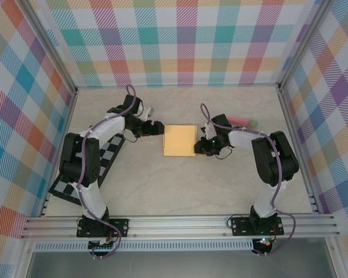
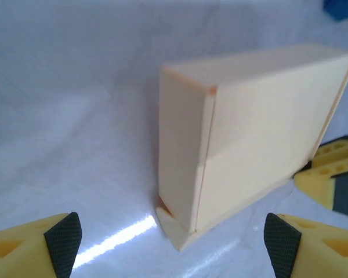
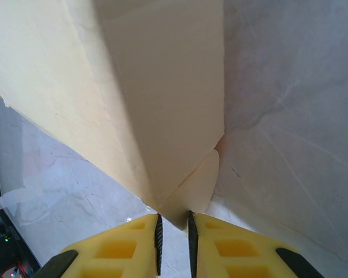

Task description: Fold the paper box

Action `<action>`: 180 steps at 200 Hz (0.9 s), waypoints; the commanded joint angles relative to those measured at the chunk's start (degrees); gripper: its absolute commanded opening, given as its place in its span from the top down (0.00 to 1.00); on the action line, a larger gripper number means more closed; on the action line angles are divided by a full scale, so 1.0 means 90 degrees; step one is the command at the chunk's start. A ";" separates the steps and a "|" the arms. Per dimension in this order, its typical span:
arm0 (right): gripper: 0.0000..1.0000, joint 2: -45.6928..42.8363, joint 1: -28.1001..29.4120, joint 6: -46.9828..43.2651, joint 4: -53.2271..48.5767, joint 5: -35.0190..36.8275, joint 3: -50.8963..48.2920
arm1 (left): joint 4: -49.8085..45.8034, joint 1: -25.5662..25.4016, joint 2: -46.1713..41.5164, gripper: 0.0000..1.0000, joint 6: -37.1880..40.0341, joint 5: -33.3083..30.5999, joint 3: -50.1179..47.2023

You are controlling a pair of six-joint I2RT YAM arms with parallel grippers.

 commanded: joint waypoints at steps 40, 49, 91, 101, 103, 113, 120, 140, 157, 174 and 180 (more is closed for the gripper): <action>0.73 -0.0086 0.0001 -0.0270 -0.0439 0.0193 0.0318 | 0.0677 -0.0035 0.0820 0.13 0.0153 0.0220 0.1241; 0.72 -0.0164 0.0001 -0.0285 -0.0503 0.0227 0.0324 | 0.0654 -0.0140 0.1012 0.13 0.0310 0.0239 0.1434; 0.66 -0.0502 -0.0028 -0.0306 -0.0797 0.0541 0.0334 | 0.0425 -0.0576 0.1921 0.11 0.1232 0.0020 0.2167; 0.63 -0.0611 -0.0028 -0.0245 -0.0833 0.0591 0.0317 | 0.0350 -0.0609 0.2139 0.11 0.1307 -0.0027 0.2321; 0.63 -0.0637 -0.0028 -0.0235 -0.0847 0.0595 0.0315 | 0.0313 -0.0618 0.2182 0.11 0.1324 -0.0016 0.2363; 0.62 -0.0794 -0.0028 -0.0207 -0.0877 0.0605 0.0271 | 0.0193 -0.0653 0.2354 0.12 0.1347 0.0041 0.2525; 0.60 -0.0927 -0.0020 -0.0202 -0.0899 0.0652 0.0221 | 0.0116 -0.0692 0.2435 0.13 0.1390 0.0076 0.2576; 0.58 -0.1359 0.0033 -0.0297 -0.0909 0.0810 0.0031 | 0.0033 -0.0795 0.2519 0.14 0.1484 0.0084 0.2551; 0.57 -0.1734 0.0123 -0.0478 -0.0836 0.1138 -0.0192 | -0.0057 -0.0840 0.2591 0.17 0.1489 0.0166 0.2523; 0.58 -0.2003 0.0128 -0.0564 -0.0706 0.1478 -0.0429 | -0.0140 -0.0860 0.2629 0.19 0.1473 0.0317 0.2471; 0.57 -0.2045 0.0128 -0.0568 -0.0742 0.1494 -0.0447 | -0.0154 -0.0864 0.2621 0.19 0.1439 0.0377 0.2417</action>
